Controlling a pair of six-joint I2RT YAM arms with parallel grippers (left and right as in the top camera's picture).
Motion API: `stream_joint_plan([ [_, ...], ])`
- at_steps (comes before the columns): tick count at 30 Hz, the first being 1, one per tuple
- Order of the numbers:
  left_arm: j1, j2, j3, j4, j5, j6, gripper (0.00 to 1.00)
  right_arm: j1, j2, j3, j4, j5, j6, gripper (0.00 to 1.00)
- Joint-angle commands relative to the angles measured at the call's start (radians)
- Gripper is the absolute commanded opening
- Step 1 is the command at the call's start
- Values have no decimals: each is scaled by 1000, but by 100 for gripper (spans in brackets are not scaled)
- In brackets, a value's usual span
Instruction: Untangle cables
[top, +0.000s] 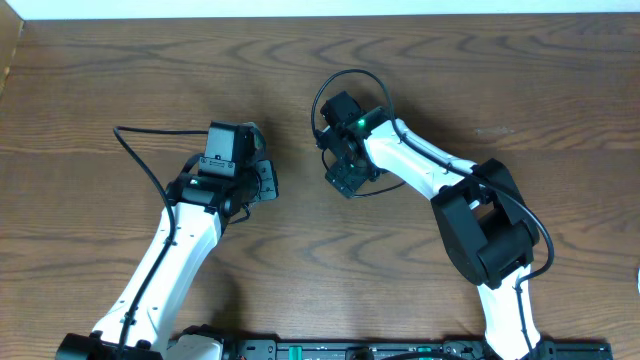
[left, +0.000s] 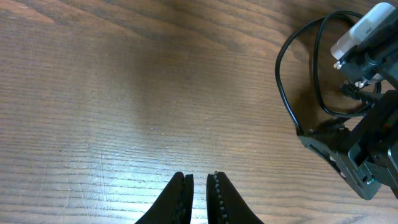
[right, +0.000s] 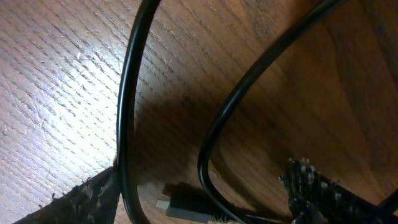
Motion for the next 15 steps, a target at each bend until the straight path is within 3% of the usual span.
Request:
stream_joint_plan([
  [1,3,-19,0,1,-11,-2,14,-13,228,-125,-36,134,24,81],
  [8,3,-34,0,0,-32,-2,14,25,228,-125,-43,74,-60,80],
  [11,3,-53,0,0,-33,-1,14,41,228,-125,-43,76,-66,59],
  [15,3,-83,0,-5,-50,-1,14,52,228,-125,-39,76,-66,40],
])
